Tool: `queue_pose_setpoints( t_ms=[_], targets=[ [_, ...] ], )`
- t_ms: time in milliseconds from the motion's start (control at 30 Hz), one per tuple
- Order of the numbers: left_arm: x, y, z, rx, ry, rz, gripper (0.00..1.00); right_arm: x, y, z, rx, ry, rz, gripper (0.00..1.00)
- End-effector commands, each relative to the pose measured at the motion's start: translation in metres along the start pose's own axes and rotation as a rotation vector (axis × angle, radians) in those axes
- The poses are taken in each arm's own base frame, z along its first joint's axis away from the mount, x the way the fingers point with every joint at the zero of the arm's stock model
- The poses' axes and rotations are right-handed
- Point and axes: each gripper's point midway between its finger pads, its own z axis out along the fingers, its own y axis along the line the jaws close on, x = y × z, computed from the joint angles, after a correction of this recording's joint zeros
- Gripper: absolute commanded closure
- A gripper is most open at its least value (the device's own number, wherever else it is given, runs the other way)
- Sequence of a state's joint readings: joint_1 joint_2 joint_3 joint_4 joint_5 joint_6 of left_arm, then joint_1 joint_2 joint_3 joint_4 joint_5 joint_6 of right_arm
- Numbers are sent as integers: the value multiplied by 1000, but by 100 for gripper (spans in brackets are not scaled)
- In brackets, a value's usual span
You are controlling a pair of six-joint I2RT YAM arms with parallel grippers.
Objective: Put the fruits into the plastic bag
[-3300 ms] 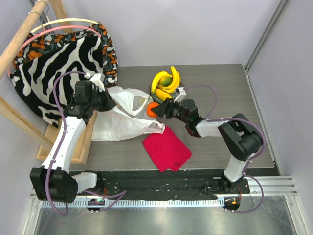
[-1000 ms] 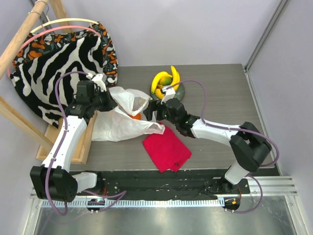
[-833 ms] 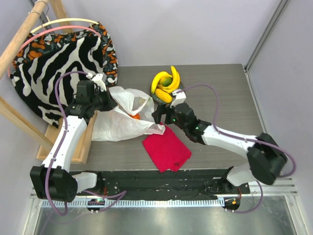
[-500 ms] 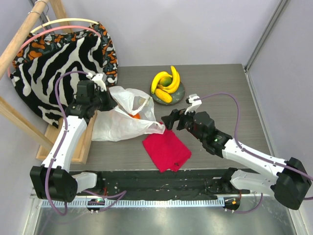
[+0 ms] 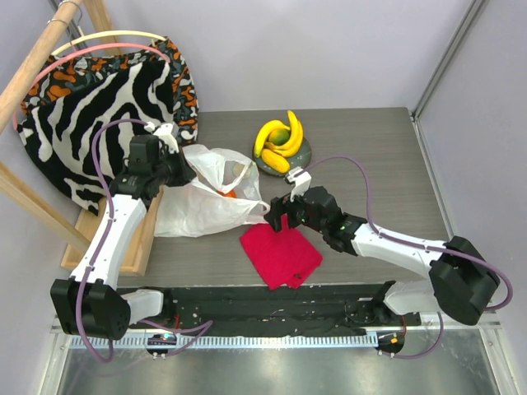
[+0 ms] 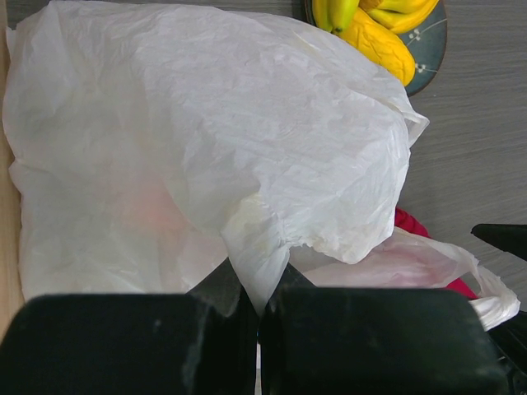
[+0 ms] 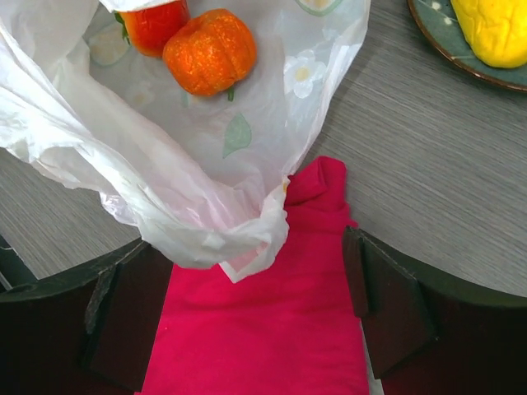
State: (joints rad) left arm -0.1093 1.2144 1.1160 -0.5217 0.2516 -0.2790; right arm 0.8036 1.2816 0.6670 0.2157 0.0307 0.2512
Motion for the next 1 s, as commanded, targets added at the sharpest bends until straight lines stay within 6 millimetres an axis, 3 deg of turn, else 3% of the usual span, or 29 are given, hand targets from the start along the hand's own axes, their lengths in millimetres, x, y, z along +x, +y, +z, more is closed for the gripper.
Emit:
queue_pose_setpoints(
  t_ms=[0, 133, 300, 433, 467, 500, 600, 633, 700, 733, 767, 833, 867, 900, 967],
  targets=[
    [-13, -2, -6, -6, -55, 38, 100, -42, 22, 5, -84, -104, -23, 11],
    [-13, 1, -6, -22, -55, 43, 100, -72, 34, -10, -141, -193, 17, 11],
    [-12, 5, -5, -41, -49, 45, 100, -116, 43, -49, -207, -337, 47, 11],
    [-15, 7, -8, -56, -59, 54, 100, -143, 11, -58, -144, -416, 141, 11],
    [-14, 7, -8, -56, -58, 54, 100, -148, -11, -54, -110, -420, 175, 12],
    [-16, 7, -10, -56, -66, 55, 100, -149, -17, -49, -112, -407, 199, 13],
    [-15, 9, -8, -63, -62, 59, 100, -137, -38, -7, -74, -278, 245, 16],
    [-14, 9, -8, -65, -55, 59, 100, -125, -44, 17, -58, -195, 249, 16],
    [-13, 11, -7, -73, -51, 60, 100, -114, -48, 39, -52, -119, 235, 19],
    [-13, 12, -7, -75, -50, 61, 100, -119, -50, 47, -42, -97, 235, 20],
    [-13, 12, -7, -76, -51, 61, 100, -98, -58, 67, -22, -29, 237, 21],
    [-13, 12, -6, -75, -50, 61, 100, -97, -60, 82, -12, 21, 238, 22],
    [-12, 12, -5, -73, -45, 59, 100, -77, -65, 96, 1, 76, 249, 23],
    [-11, 12, -5, -74, -42, 60, 100, -80, -61, 102, -22, 82, 248, 23],
    [-10, 12, -3, -74, -35, 57, 100, -60, -57, 117, -43, 139, 258, 24]
  ],
)
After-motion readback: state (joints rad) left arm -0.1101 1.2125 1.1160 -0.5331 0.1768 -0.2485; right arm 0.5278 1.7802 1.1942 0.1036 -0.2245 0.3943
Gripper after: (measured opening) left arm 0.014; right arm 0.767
